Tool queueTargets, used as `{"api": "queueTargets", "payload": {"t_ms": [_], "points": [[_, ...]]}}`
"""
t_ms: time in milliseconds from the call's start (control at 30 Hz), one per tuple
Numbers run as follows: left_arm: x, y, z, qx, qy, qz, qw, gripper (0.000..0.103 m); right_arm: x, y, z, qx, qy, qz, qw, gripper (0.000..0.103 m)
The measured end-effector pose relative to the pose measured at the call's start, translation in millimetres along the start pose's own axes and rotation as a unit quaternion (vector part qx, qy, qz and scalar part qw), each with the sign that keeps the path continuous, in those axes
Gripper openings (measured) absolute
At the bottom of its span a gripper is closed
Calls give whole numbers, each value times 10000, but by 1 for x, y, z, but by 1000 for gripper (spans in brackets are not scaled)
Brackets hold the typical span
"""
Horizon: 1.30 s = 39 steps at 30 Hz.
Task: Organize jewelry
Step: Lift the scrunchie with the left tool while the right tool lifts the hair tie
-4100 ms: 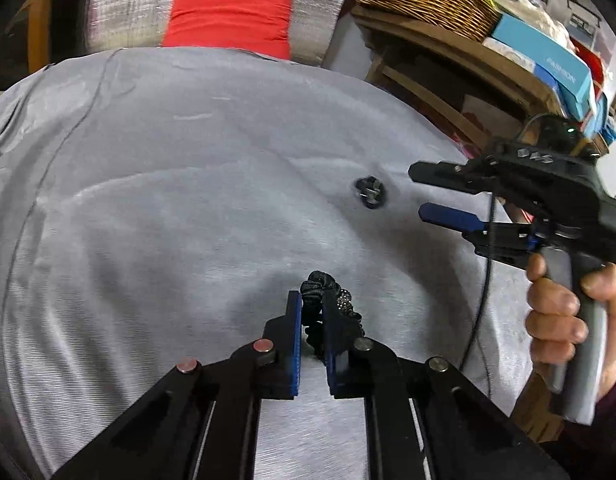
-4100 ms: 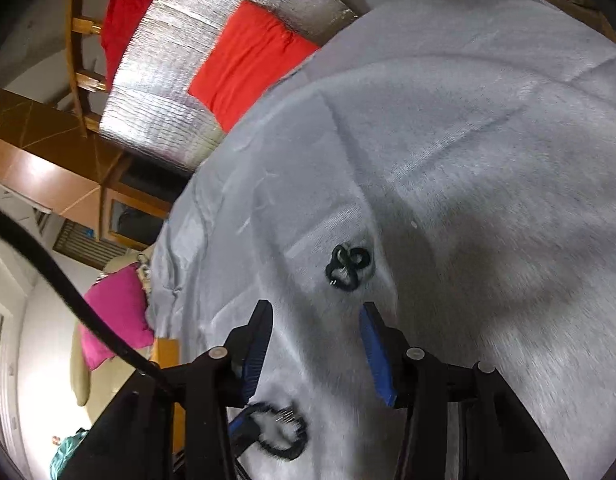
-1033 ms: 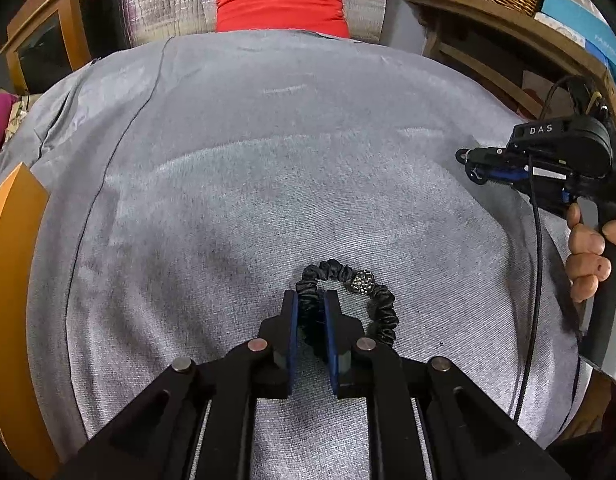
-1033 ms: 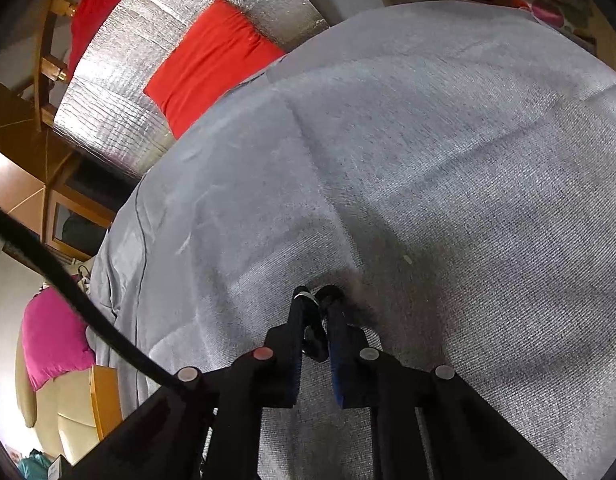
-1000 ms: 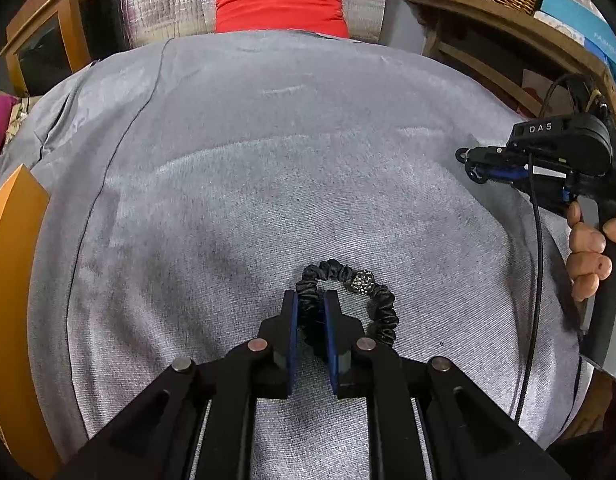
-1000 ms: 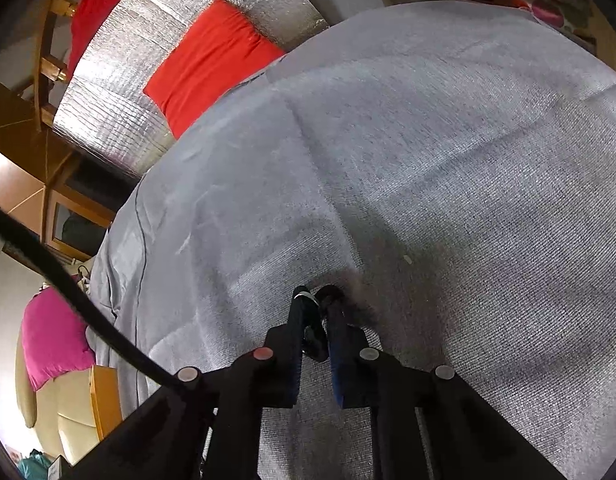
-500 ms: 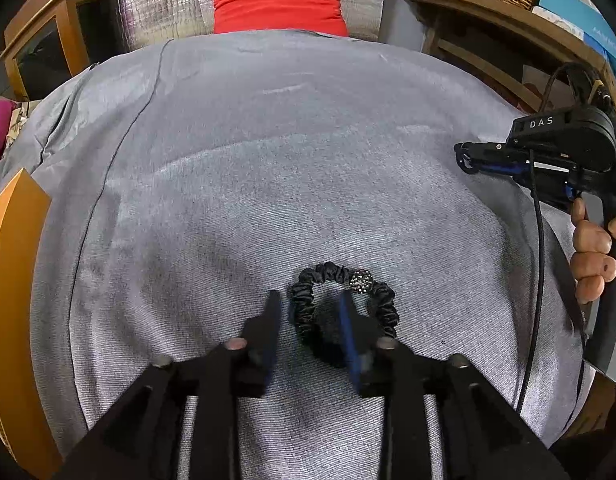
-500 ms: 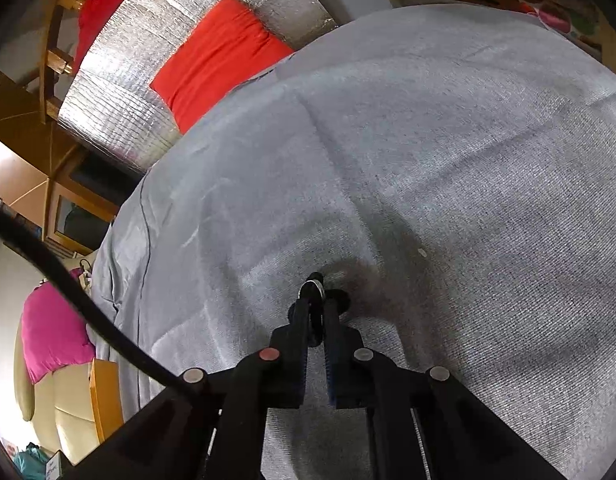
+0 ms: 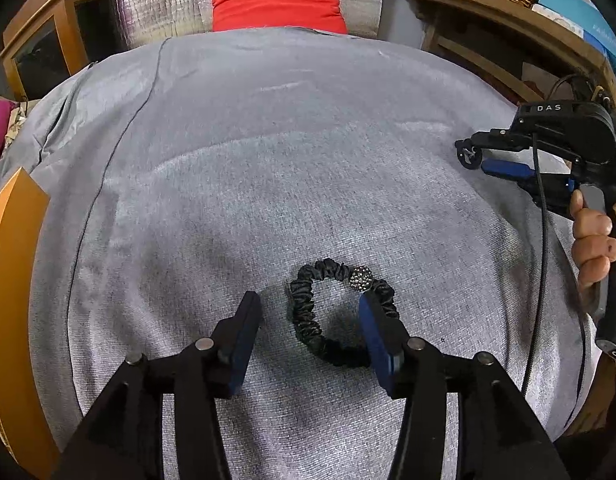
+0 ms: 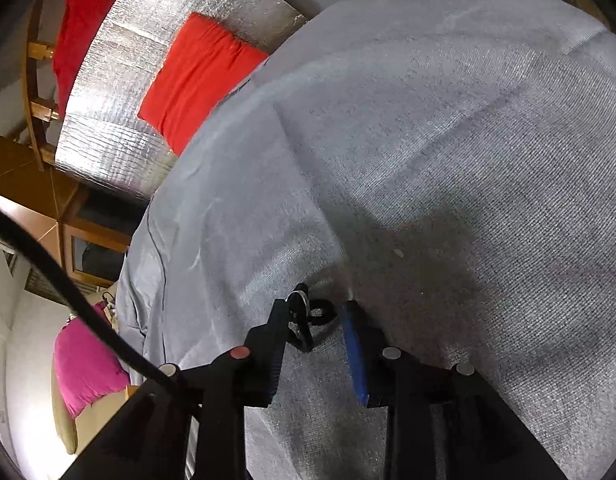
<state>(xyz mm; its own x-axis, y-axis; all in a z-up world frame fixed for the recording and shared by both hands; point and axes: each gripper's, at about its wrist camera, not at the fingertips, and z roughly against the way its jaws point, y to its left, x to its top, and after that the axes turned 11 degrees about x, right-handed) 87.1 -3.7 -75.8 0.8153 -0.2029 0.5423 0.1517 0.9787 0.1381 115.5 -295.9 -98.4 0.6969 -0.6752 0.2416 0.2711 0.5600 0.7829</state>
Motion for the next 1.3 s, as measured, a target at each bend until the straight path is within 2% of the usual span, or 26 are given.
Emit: {"api": "queueTargets", "payload": {"t_ms": [233,333,467,633,967,1300], "points": [[-2,2,0,-50,-36,-21,10000,51,0,10,-12,-166,-111,214,9996,31],[-1,2,-1,-26,-68,-53,10000,41,-3,16,-15,-307,-135,415,9986,31],[0,0,-1,-6,-111,-74,9999,23,-7,28,-21,-610,-149,827,9946,26],[1,0,0,37,-162,-57,9998,11,-12,40,-25,-788,-147,1199,9895,20],[4,0,12,161,-443,-37,9989,10,-14,40,-10,-729,-172,1332,9883,19],[4,-1,18,157,-562,-15,9983,10,-17,45,2,-643,-201,1410,9877,19]]}}
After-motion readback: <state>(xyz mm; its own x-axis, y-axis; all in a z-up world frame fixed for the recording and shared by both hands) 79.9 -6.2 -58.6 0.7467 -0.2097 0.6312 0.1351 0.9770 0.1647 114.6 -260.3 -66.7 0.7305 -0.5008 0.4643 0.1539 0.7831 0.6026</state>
